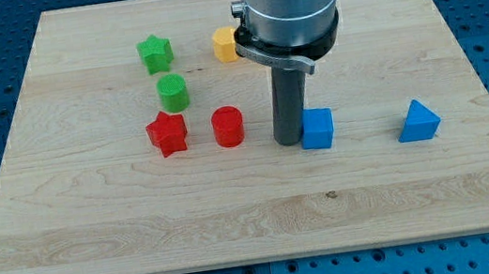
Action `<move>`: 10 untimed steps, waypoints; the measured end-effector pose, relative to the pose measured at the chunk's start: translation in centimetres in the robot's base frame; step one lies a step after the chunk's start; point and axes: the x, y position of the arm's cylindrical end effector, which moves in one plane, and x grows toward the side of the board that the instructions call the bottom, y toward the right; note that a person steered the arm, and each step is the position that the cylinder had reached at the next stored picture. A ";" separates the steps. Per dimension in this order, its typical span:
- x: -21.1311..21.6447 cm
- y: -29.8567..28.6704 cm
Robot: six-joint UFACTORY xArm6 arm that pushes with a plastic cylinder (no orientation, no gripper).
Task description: Point your arm at the red circle
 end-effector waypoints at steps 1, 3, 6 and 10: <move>0.0 1.0; 0.0 4.4; -3.5 -1.7; -1.5 -1.7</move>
